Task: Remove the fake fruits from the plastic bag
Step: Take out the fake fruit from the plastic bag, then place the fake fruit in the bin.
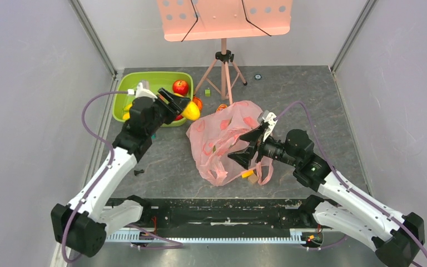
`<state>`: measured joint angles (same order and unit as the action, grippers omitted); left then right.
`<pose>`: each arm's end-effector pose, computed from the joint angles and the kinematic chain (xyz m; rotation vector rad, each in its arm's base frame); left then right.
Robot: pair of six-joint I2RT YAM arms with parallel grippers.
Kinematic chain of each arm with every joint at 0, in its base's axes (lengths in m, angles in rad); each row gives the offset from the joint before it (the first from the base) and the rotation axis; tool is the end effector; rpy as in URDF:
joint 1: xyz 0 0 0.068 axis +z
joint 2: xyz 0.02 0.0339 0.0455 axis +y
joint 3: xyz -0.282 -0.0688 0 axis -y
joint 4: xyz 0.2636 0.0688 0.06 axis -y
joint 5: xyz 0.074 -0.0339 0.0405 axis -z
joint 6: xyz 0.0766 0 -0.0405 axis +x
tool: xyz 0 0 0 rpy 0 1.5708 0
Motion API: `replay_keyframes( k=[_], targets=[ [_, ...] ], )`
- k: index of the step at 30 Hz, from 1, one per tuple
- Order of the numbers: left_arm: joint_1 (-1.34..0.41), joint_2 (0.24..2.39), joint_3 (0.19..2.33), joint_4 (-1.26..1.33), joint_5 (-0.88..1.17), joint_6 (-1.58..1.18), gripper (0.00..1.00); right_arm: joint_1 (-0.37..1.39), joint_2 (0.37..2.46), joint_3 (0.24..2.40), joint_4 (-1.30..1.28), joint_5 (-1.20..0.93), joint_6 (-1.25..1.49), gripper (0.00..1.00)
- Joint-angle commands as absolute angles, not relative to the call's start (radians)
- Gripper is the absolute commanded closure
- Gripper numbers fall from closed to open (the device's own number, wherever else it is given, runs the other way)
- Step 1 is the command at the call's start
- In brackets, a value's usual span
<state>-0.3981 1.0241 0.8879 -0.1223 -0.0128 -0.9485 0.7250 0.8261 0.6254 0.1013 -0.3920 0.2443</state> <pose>0.2661 -0.1109 0.3396 -0.5344 1.8577 -0.9184 0.1626 0.1832 0.3127 -0.7208 1.6221 1.0437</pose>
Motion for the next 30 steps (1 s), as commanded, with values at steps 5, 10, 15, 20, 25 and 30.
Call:
replay_keyframes(
  k=[5,10,15,20,25,30],
  targets=[
    [-0.208,1.232,1.076,-0.101,0.08,-0.91,0.72,0.729,0.794,0.614,0.061,-0.342,0.202,0.02],
    [-0.149,1.362,1.188,-0.107,0.076,-0.905,0.72,0.73,0.8,0.624,0.018,-0.333,0.176,0.02],
    [-0.063,1.482,1.261,-0.1,0.091,-0.9,0.73,0.731,0.795,0.621,0.002,-0.311,0.146,0.02],
    [0.046,1.589,1.298,-0.092,0.109,-0.901,0.75,0.73,0.807,0.626,-0.042,-0.31,0.125,0.02],
    [0.128,1.668,1.304,-0.056,0.105,-0.898,0.76,0.73,0.818,0.628,-0.055,-0.302,0.106,0.02],
    [0.178,1.738,1.347,-0.055,0.073,-0.851,0.76,0.73,0.826,0.622,-0.062,-0.301,0.095,0.02]
  ],
)
